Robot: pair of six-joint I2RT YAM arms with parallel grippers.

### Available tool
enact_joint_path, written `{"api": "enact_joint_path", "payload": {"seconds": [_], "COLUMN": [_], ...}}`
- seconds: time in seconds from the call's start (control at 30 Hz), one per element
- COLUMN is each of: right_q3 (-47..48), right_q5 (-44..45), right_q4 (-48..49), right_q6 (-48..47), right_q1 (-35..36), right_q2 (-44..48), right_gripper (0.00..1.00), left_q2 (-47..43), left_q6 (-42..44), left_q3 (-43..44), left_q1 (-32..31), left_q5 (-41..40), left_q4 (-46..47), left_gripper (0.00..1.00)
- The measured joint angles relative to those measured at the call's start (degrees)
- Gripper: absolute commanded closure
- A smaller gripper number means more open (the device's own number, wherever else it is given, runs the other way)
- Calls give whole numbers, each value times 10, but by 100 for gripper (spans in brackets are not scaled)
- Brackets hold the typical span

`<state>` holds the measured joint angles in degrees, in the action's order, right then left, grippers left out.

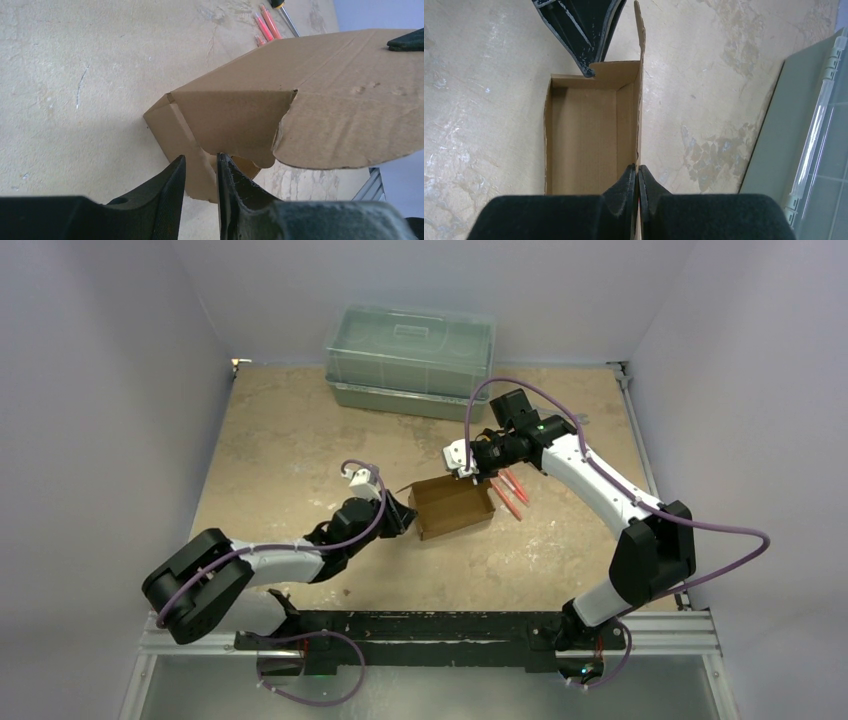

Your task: Fold the paper box

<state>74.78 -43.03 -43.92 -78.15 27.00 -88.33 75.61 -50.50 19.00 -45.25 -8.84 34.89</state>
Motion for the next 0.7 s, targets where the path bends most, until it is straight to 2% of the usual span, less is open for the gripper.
{"api": "enact_joint_path", "payload": {"seconds": [0.23,0.4,0.7], "right_q3": [-2,-2,-25], "right_q5": [0,0,-1], "right_q4": [1,3,7], "right_q6": [1,1,1], "right_q1": [0,0,0], "right_q2": [0,0,16], "right_gripper": [95,96,96], "left_q2": [25,25,37], "left_q6": [-10,-14,-21], "left_q3": [6,6,6], "left_q1": [-2,-2,-2], "left_q5": [-2,-2,4], "left_q4": [25,37,49], "left_gripper": [82,94,97]}}
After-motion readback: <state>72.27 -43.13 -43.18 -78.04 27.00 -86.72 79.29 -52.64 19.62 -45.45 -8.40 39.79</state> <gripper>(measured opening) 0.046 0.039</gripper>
